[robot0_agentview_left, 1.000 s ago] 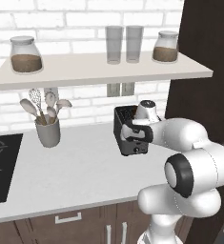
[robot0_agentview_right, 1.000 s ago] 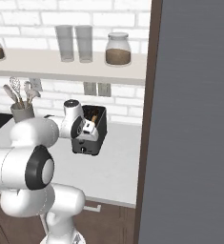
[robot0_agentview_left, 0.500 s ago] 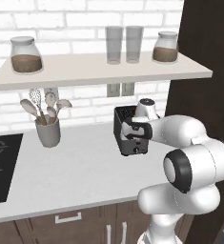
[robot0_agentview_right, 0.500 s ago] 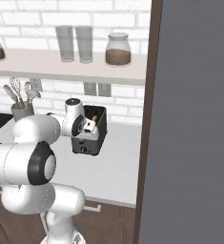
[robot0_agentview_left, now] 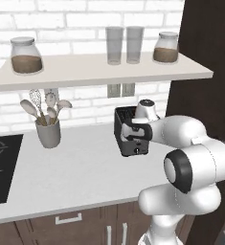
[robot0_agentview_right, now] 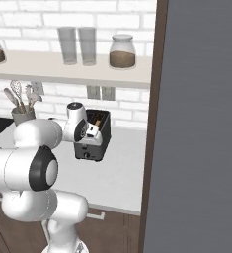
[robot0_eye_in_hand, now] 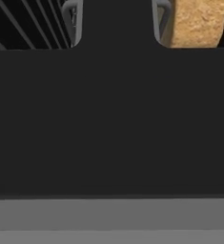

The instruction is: Start the toaster. Once the lever pops up, take the bread to the plate on the dining counter.

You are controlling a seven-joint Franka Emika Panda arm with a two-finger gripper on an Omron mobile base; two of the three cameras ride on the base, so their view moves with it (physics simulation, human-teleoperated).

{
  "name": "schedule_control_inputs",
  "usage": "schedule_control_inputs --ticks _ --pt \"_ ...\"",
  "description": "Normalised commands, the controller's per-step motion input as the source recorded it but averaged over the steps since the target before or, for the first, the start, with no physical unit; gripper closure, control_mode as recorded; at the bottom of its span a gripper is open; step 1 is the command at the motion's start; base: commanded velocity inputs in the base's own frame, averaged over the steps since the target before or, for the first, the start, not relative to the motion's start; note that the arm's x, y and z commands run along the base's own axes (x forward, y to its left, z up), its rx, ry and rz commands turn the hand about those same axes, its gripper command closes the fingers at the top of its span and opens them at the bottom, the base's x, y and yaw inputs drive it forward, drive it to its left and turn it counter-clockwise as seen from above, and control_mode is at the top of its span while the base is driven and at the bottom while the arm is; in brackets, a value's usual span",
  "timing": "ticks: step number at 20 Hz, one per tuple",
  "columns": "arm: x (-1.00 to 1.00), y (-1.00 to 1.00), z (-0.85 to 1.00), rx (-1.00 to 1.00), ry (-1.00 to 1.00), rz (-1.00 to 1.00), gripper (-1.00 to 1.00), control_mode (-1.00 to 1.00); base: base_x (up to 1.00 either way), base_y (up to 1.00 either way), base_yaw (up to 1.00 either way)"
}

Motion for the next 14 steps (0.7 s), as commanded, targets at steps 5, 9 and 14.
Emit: schedule_control_inputs --ticks 5,9,14 --pt "-0.1 0.06 -0.87 0.0 0.02 -0.06 1.0 -1.0 0.0 0.0 0.0" --pt "-0.15 0.04 -0.52 0.0 -0.01 -0.04 1.0 -1.0 0.0 0.0 0.0" --pt "-0.47 -0.13 0.75 0.07 -0.01 0.0 1.0 -1.0 0.0 0.0 0.0"
